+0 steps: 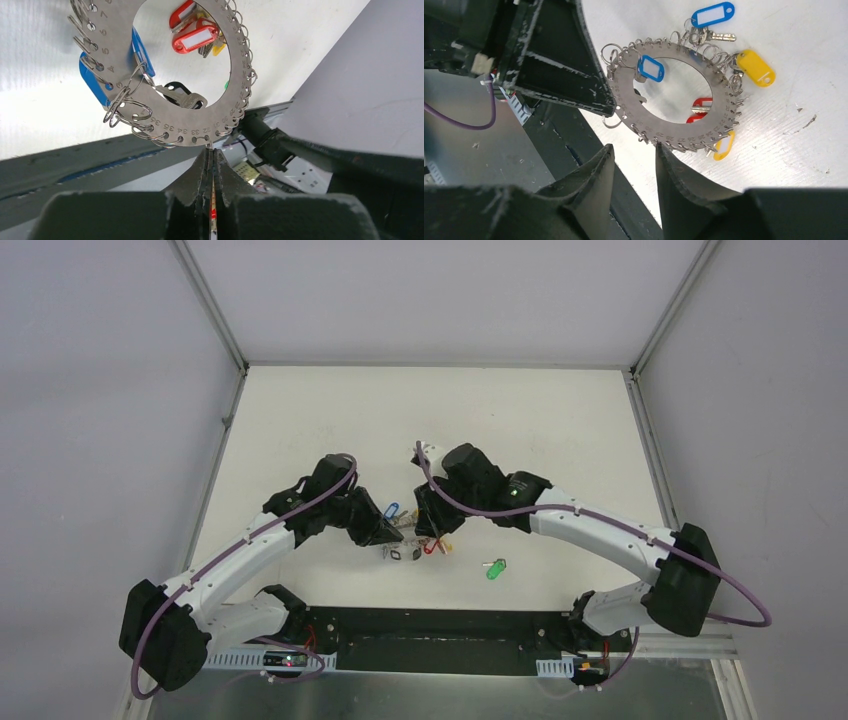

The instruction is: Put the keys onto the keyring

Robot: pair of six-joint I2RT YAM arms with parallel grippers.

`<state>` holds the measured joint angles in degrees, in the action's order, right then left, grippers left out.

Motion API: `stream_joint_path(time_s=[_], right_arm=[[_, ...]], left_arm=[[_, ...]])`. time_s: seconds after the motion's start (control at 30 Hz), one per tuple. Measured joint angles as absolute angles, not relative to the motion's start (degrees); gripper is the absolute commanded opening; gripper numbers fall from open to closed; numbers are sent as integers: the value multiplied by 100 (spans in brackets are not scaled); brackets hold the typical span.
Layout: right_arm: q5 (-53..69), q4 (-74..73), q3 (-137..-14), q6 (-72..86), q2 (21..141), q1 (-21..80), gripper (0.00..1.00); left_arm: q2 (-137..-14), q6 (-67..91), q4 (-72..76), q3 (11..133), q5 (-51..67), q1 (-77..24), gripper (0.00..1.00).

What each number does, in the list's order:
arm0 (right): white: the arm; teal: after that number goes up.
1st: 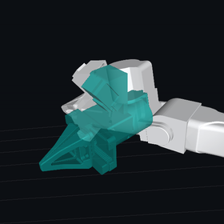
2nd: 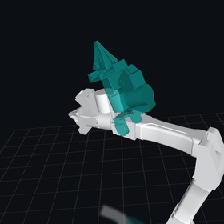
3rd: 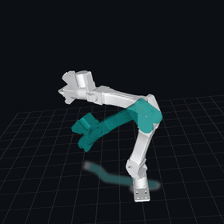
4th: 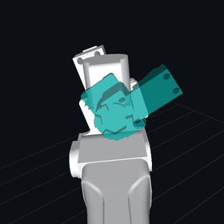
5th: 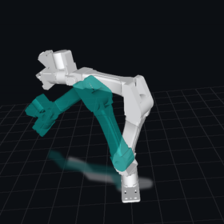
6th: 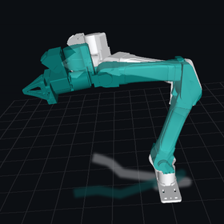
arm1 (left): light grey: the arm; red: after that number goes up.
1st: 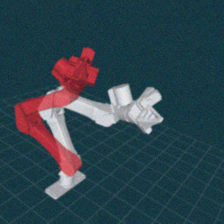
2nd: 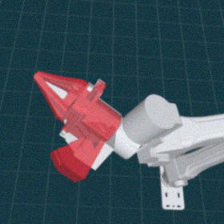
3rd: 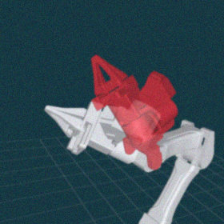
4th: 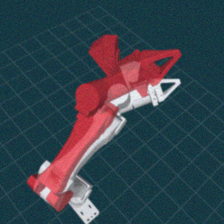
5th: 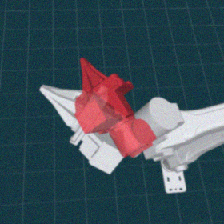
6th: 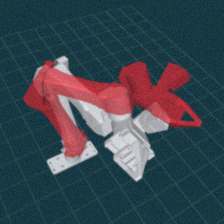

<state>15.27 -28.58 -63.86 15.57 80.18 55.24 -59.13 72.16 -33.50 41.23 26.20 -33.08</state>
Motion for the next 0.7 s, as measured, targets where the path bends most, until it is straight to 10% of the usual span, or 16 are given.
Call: stream_joint_path(time_s=[0.7], right_arm=[[510,-2547,-6383,899,7972,6632,32]], left_arm=[[-5415,8652,-3350,4049,2733,-3308,0]])
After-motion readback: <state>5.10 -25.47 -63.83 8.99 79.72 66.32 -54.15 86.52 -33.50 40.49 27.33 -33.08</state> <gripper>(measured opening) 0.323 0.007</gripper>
